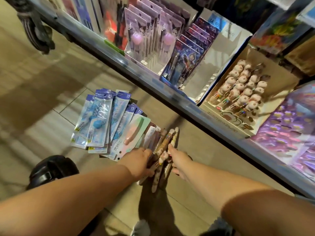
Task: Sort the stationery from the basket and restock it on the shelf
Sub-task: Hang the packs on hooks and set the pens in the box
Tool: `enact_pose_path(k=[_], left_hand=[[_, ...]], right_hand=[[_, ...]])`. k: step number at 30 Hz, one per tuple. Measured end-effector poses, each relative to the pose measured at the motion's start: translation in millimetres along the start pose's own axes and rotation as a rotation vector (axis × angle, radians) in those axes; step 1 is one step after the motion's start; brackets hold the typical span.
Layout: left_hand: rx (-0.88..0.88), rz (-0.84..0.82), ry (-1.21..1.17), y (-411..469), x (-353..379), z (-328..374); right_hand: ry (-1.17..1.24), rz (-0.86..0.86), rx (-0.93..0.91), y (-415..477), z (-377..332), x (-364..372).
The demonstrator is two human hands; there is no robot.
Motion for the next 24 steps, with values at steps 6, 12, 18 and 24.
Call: enact_pose_path(k=[6, 12, 18, 24], left_hand=[[-0.046, 0.015, -0.035, 10, -12, 6], [-0.057, -0.07, -0.02, 22, -10, 20], [-0.115, -0.037, -0.003, 38, -19, 33], [-0.098, -0.03, 0.105, 47, -18, 39]], right_hand=[[-0.077, 0.082, -0.004, 17, -5, -4], [-0.091, 0.034, 0.013, 29, -5, -1], [-0.228, 0.136, -0.045, 36, -14, -4], [-0.08, -0.053, -0.058, 45, -11, 5]])
Point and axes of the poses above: each hand's wrist, its own y-axis towards the middle knuckle, its own x-axis out of the palm, z = x × y, the point moved 6 cm from there along y, towards the middle knuckle
